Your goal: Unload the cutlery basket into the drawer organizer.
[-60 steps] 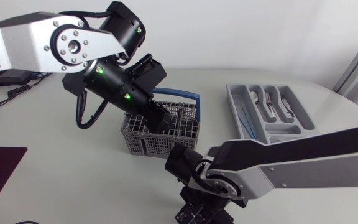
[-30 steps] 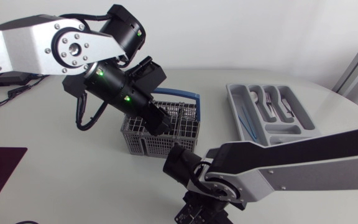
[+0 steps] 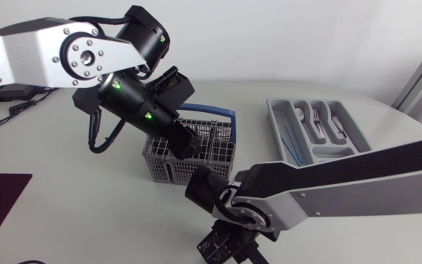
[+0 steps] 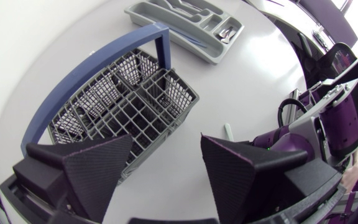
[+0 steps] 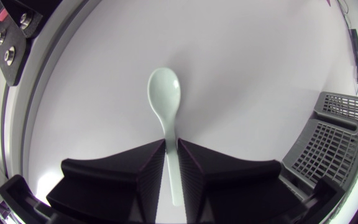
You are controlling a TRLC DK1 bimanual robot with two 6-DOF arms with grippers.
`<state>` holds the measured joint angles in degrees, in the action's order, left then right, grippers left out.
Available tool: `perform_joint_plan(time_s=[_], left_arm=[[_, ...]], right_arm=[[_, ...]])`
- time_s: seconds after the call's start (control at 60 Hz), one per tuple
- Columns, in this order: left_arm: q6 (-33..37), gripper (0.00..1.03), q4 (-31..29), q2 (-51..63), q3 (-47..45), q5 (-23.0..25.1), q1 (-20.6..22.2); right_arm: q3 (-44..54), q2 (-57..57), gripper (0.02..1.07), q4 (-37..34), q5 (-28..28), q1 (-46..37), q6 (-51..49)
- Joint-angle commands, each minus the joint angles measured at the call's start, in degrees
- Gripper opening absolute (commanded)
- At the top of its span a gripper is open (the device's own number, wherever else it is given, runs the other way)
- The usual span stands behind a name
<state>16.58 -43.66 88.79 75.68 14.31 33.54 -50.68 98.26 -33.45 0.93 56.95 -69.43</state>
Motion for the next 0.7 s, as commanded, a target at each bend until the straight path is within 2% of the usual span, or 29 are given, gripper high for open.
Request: perform_joint_plan(time_s=[0.0, 0.433, 0.683], left_arm=[[1.1, 0.92, -0.5, -1.0, -1.2, 0.1, -0.5], [1.4, 0.92, -0.5, -1.2, -1.2, 0.1, -0.4], [1.5, 0.92, -0.5, -1.3, -1.6, 0.2, -0.4]], right_arm=[[-0.6, 0.0, 0.2, -1.2, 0.4, -0.6, 0.9], [5.1, -10.1, 0.19, -2.8, -0.5, -6.2, 1.0], [9.3, -17.2, 0.19, -4.2, -0.4, -15.6, -2.6]])
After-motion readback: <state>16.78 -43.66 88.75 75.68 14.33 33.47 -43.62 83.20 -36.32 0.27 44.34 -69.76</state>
